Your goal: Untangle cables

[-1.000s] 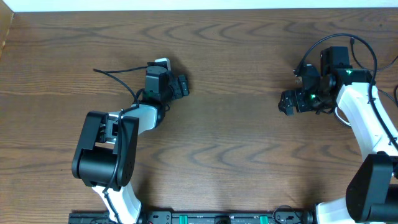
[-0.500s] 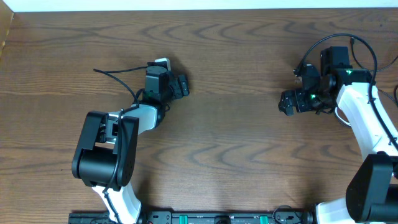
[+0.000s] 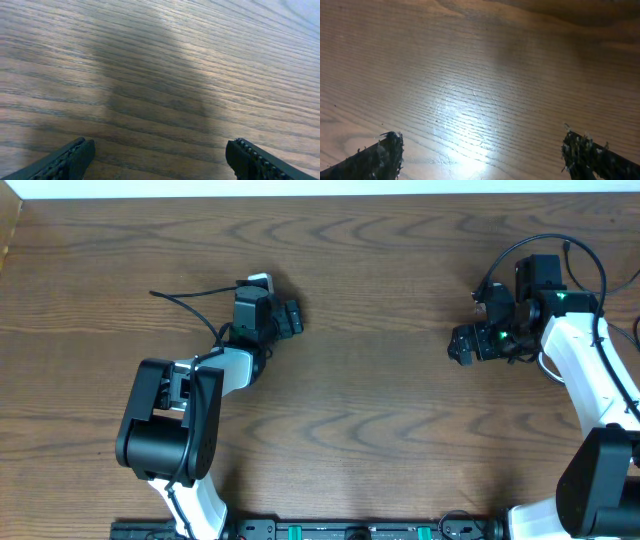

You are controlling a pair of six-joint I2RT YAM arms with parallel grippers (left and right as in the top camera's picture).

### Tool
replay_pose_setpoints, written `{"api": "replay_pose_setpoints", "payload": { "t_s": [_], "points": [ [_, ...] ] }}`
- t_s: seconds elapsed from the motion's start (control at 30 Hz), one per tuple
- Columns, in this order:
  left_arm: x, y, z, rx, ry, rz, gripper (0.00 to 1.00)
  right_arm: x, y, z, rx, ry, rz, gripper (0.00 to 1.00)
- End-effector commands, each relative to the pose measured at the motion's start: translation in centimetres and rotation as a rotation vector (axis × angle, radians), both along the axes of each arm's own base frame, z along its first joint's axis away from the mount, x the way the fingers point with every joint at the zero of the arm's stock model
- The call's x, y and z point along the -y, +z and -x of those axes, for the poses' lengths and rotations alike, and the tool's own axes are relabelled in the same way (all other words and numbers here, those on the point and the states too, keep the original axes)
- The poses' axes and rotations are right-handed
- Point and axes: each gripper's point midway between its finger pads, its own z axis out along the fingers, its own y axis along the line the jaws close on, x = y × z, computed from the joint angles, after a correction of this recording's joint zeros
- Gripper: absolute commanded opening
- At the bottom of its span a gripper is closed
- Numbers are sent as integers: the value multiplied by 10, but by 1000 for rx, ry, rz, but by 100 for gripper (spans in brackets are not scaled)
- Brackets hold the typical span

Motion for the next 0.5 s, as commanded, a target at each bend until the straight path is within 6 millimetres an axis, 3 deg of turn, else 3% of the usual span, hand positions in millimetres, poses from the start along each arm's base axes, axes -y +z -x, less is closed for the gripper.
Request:
{"api": "replay_pose_setpoints", "payload": {
  "t_s": [0.0,0.17,0.27,0.37,0.47],
  "points": [
    [-13,-6,2,-16,50,-46,90,-1,9,-2,24,-6,2,99],
    [-14,-2,2,-13,52,-49,90,-1,9,-2,24,-6,2,99],
    [-25,7,4,-8,97,-94,90,-1,9,-2,24,-6,2,99],
    [-36,29,2,32,149,-128,89,-1,9,-2,24,-6,2,99],
    [-42,69,0,115,170,-171,90,-1,9,-2,24,-6,2,99]
  ]
}}
